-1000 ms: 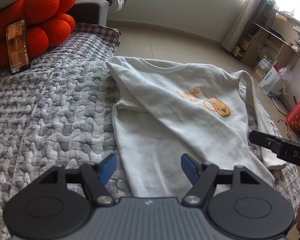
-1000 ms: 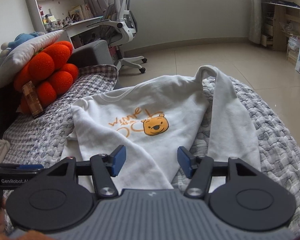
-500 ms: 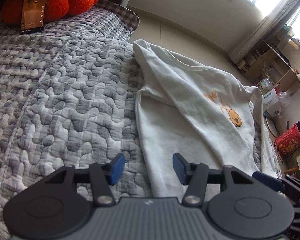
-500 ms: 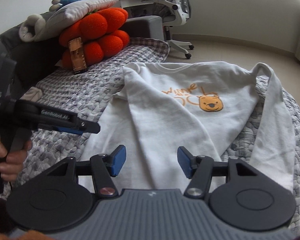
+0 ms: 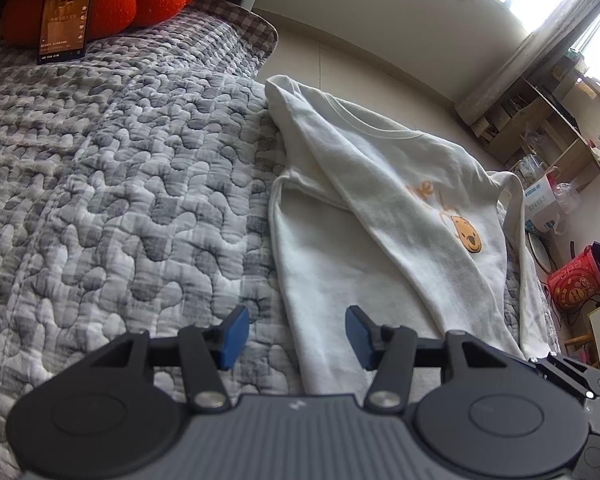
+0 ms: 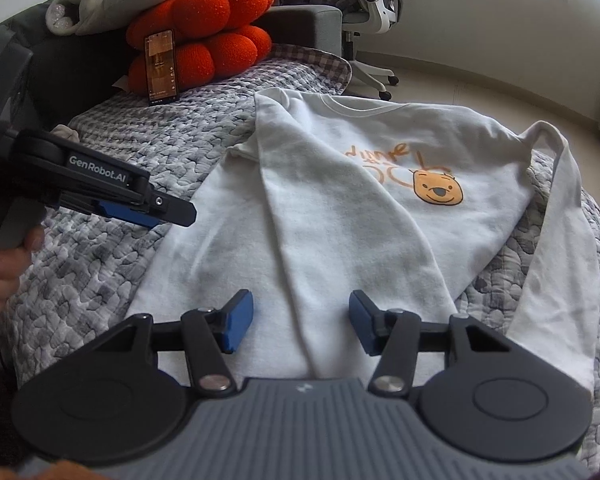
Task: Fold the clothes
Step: 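Open both grippers and smooth the shirt flat on the bed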
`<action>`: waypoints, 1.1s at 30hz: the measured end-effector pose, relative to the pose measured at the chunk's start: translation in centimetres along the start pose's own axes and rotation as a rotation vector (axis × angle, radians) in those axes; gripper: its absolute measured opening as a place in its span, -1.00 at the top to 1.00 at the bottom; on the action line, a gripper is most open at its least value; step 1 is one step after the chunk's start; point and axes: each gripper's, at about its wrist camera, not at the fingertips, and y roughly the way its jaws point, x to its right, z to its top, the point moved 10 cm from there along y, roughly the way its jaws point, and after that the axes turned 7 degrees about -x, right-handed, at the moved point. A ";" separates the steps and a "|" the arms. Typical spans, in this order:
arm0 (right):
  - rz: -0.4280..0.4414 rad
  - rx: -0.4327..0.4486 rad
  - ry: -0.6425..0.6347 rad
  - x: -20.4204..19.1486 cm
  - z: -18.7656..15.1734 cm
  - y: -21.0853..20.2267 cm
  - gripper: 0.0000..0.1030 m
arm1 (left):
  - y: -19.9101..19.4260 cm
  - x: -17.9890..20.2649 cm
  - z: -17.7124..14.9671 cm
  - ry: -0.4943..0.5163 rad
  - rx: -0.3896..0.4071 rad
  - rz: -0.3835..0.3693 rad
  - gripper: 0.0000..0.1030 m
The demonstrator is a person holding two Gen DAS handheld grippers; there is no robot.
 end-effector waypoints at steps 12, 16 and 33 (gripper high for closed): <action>0.114 0.012 0.118 1.7 0.5 -2.0 0.95 | -0.3 1.2 -0.3 -0.031 -0.029 -0.146 -0.20; 0.249 0.040 0.196 1.0 1.4 -3.5 0.95 | -0.9 1.6 0.2 -0.081 -0.020 -0.264 -0.23; 0.598 0.003 0.247 -6.1 3.7 -4.1 0.95 | -1.3 1.7 1.4 -0.177 0.005 -0.421 0.51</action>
